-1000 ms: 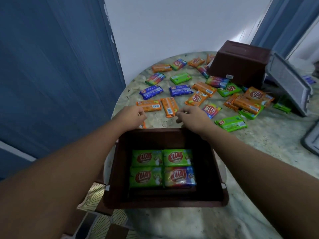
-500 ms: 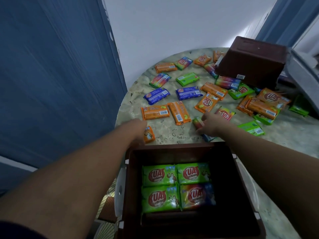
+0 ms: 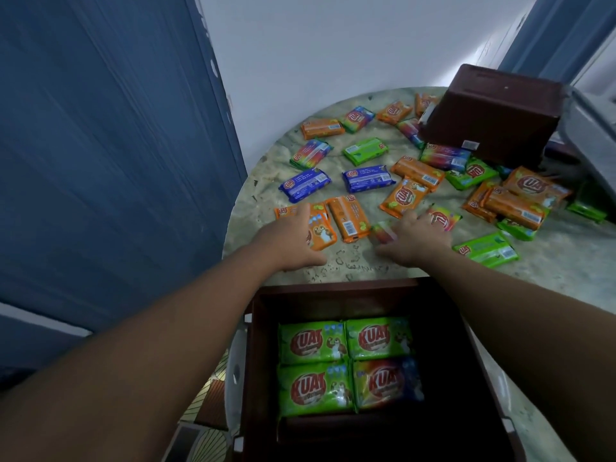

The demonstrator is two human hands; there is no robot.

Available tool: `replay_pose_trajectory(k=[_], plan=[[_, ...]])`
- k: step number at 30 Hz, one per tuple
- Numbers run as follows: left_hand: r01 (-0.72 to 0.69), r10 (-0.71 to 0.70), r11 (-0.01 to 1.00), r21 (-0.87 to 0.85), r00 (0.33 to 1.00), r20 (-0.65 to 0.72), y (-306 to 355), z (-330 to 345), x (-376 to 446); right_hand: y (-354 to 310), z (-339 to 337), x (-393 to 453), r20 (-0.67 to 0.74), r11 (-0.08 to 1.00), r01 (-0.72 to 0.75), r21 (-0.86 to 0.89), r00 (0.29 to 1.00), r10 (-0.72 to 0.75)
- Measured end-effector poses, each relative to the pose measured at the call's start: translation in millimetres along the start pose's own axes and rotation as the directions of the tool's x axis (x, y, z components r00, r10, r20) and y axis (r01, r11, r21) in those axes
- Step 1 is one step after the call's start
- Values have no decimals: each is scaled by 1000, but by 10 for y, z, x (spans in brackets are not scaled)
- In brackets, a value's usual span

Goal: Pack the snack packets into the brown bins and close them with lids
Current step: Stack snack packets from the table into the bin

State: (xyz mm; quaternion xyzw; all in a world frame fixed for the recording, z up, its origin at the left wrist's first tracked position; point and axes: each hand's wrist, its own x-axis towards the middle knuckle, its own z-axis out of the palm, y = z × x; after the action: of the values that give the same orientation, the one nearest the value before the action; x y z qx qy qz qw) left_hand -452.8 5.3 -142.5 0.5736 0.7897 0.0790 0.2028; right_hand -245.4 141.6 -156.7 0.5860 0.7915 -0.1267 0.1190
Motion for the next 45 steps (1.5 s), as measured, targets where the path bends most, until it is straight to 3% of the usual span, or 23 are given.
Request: replay_pose_trajectory(k=[5, 10, 14, 18, 22, 25, 28, 34, 39, 45], plan=[[-73, 86, 993, 91, 986, -146, 173, -178, -180, -67, -211, -321, -159, 953, 212, 216, 971, -180], [-138, 170, 983, 123, 938, -302, 426, -361, -584, -11, -289, -897, -364, 886, 391, 251, 886, -288], [-175, 194, 981, 87, 929, -316, 598, -299, -1024, 149, -157, -1365, -432, 825, 506, 251, 821, -372], [-182, 192, 981, 65, 956, -221, 648, -1, -1402, 384, 149, -1679, -364, 772, 585, 248, 795, -485], [-131, 143, 980, 148, 987, -70, 582, 388, -1546, 509, 307, -1693, -149, 737, 665, -118, 722, -676], [-135, 138, 959, 248, 990, 7, 506, 596, -1548, 474, 297, -1647, -43, 715, 667, -208, 724, -688], [-142, 155, 946, 291, 988, -21, 448, 710, -1535, 476, 295, -1611, -2, 712, 673, -200, 726, -687], [-131, 184, 909, 396, 978, -98, 389, 809, -1541, 483, 301, -1586, 25, 703, 676, -221, 725, -689], [-113, 153, 931, 348, 984, -89, 441, 772, -1551, 496, 316, -1585, 12, 701, 690, -183, 714, -700], [-79, 122, 938, 336, 987, -109, 486, 771, -1571, 505, 290, -1647, -162, 745, 667, 7, 736, -657]])
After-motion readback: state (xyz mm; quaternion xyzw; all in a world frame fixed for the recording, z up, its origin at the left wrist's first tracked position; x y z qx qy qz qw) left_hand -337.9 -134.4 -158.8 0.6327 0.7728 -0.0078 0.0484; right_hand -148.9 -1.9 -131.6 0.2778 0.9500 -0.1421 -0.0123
